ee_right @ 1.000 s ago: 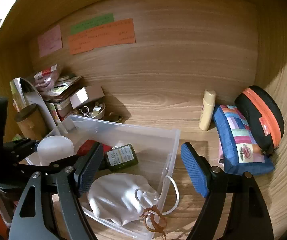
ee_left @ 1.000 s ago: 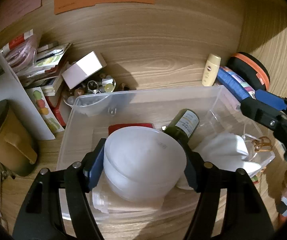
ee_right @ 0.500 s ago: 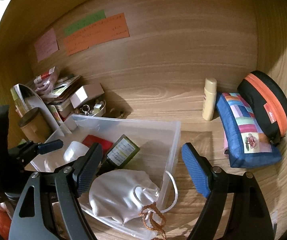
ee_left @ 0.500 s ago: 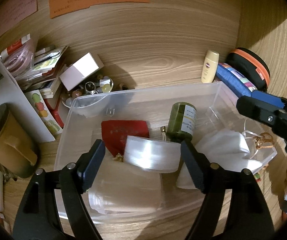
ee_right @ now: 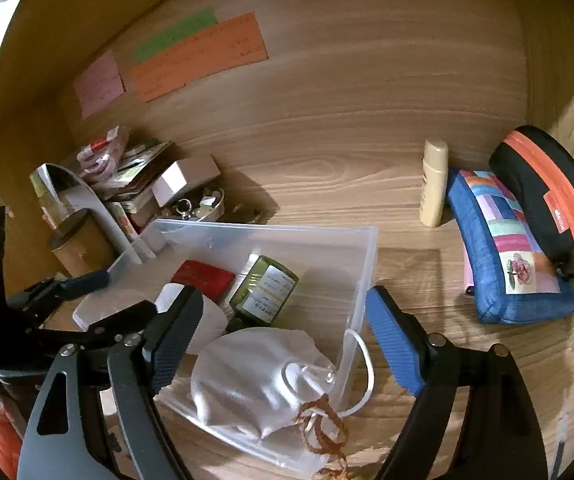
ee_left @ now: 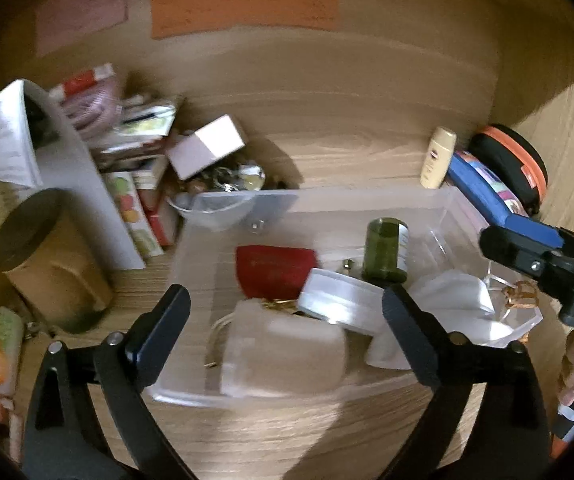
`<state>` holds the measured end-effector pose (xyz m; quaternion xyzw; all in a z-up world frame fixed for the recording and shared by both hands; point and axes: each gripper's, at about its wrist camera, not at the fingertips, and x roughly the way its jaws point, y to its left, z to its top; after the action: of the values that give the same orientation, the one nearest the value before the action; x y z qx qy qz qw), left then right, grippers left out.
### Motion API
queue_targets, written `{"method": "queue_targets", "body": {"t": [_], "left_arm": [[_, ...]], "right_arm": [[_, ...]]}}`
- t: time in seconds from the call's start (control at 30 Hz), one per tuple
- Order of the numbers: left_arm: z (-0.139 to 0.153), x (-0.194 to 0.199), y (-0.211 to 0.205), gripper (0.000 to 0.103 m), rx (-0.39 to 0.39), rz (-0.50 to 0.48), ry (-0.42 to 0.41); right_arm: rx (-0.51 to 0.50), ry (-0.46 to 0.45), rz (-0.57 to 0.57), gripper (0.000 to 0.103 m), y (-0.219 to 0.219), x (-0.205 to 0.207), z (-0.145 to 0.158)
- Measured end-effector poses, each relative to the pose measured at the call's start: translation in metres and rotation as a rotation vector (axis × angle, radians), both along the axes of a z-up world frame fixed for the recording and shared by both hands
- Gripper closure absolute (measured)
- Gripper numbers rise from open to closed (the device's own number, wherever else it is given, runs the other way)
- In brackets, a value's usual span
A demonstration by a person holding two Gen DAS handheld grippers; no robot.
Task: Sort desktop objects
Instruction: 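Open both tools to drop the lid and cloth bag into the clear box, then move the left tool to the white dotted block while the right tool approaches the gourd pendant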
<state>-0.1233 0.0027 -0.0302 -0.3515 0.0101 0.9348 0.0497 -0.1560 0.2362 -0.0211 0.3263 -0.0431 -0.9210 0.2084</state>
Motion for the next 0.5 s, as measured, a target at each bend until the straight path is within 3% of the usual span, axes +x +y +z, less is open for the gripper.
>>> {"method": "queue_targets", "body": {"t": [0.27, 0.5], "left_arm": [[0.014, 0.021, -0.017, 0.003, 0.012, 0.050, 0.039], [0.013, 0.044, -0.029, 0.002, -0.006, 0.075, 0.058]], "right_arm": [[-0.019, 0.086, -0.025, 0.019, 0.008, 0.028, 0.021], [0.068, 0.160, -0.040, 0.018, 0.013, 0.058, 0.033]]}}
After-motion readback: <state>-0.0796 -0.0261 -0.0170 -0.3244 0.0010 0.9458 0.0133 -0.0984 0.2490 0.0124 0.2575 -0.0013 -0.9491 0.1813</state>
